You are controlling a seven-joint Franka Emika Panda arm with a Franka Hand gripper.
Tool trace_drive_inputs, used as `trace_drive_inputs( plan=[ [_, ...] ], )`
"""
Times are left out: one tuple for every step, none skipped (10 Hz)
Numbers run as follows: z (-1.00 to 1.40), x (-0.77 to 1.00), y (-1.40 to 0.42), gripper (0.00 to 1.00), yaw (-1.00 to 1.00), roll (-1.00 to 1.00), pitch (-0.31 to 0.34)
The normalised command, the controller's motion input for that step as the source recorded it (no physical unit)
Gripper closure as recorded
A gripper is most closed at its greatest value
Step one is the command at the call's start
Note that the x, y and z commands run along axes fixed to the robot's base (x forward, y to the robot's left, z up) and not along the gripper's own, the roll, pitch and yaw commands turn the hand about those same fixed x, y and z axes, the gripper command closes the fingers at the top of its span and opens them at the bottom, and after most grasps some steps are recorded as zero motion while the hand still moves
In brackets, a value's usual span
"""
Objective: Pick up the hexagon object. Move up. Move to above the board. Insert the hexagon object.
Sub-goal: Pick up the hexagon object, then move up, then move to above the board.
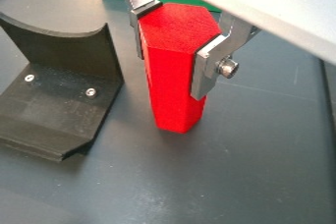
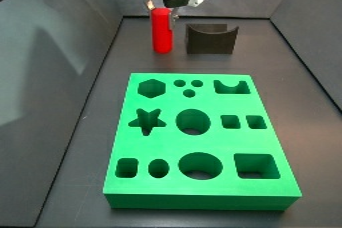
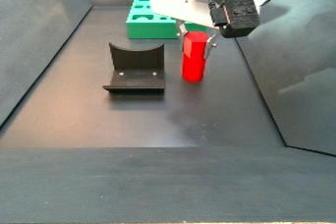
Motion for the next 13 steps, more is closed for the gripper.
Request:
trace_drive_inputs(
  plan=[
    [0.0, 0.0, 0.0, 1.0, 0.0, 0.0, 0.0],
    [0.0, 0.0, 0.0, 1.0, 0.0, 0.0, 0.0],
    [0.0, 0.0, 0.0, 1.0, 0.0, 0.0, 0.0],
    [0.0, 0.0, 0.0, 1.0, 0.0, 0.0, 0.0],
    [0.0, 0.0, 0.0, 1.0, 0.0, 0.0, 0.0],
    [0.83, 0.0, 0.0, 1.0, 0.0, 0.0, 0.0],
    [0.83, 0.04, -0.01, 1.0, 0.01, 0.0, -0.009],
    [0.7, 0.03, 0.0, 1.0, 0.01, 0.01, 0.014],
    [0.61, 0.01, 0.0, 1.0, 0.01, 0.01, 0.023],
    [0.4, 0.0, 0.01, 1.0, 0.0, 0.02, 0.031],
    [0.29, 0.0, 0.01, 1.0, 0.0, 0.03, 0.032],
    [1.0, 0.39, -0.22, 1.0, 0.21, -0.04, 0.083],
    [1.0, 0.4, -0.22, 1.0, 0.21, -0.03, 0.095]
  ],
)
